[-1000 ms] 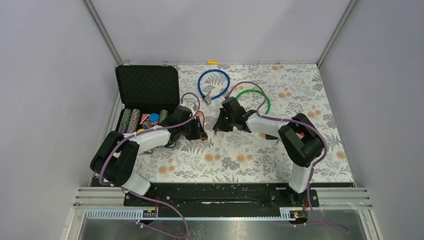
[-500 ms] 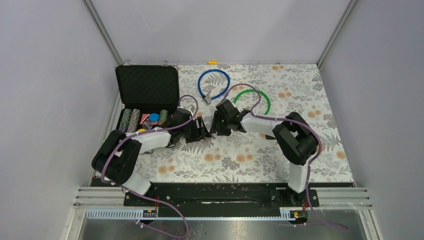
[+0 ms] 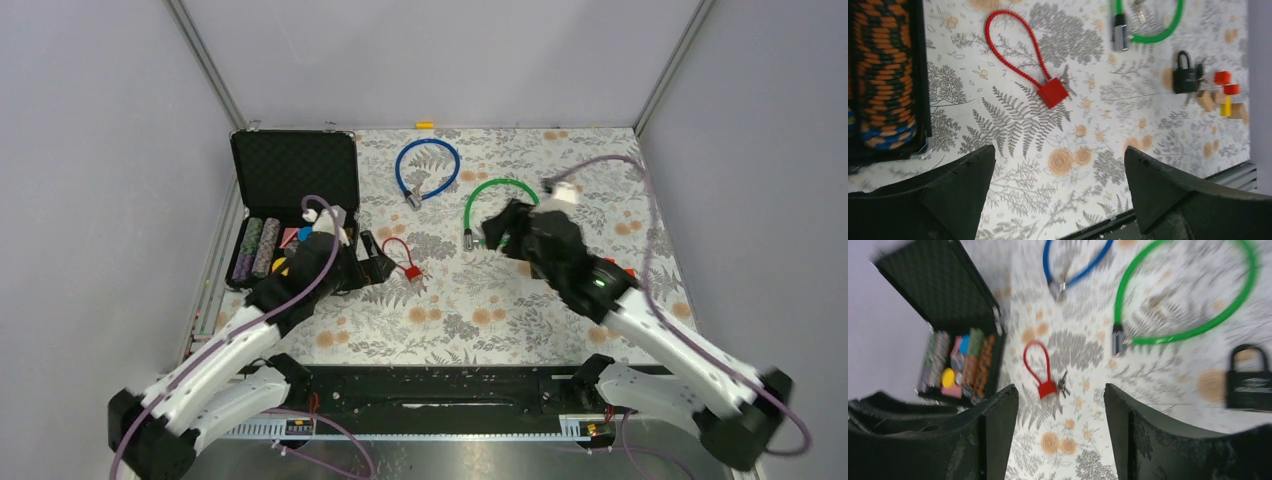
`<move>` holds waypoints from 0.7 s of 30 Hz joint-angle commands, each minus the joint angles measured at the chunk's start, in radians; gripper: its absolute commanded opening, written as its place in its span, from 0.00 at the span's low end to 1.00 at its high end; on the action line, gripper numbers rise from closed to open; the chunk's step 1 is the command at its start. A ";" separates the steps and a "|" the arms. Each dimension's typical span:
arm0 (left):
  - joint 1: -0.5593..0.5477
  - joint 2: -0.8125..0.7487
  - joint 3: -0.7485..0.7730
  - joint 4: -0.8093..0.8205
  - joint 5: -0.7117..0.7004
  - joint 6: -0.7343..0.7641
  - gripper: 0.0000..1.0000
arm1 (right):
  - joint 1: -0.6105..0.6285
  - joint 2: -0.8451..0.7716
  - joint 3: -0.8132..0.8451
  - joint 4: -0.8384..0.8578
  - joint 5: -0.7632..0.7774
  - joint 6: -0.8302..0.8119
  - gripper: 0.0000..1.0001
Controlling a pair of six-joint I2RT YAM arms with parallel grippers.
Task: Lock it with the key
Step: Place the lock at the center of the board, then reset both arms
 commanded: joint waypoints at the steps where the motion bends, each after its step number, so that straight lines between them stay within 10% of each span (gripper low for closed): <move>1: -0.082 -0.230 0.145 -0.290 -0.255 0.014 0.99 | 0.003 -0.336 -0.047 -0.111 0.305 -0.127 0.70; 8: -0.093 -0.530 0.253 -0.425 -0.349 0.021 0.99 | 0.003 -0.742 0.040 -0.302 0.478 -0.268 0.77; 14: -0.094 -0.667 0.305 -0.495 -0.387 0.050 0.99 | 0.003 -0.872 0.185 -0.432 0.533 -0.324 0.99; 21: -0.094 -0.746 0.358 -0.540 -0.408 0.092 0.99 | 0.003 -0.963 0.277 -0.485 0.555 -0.341 0.99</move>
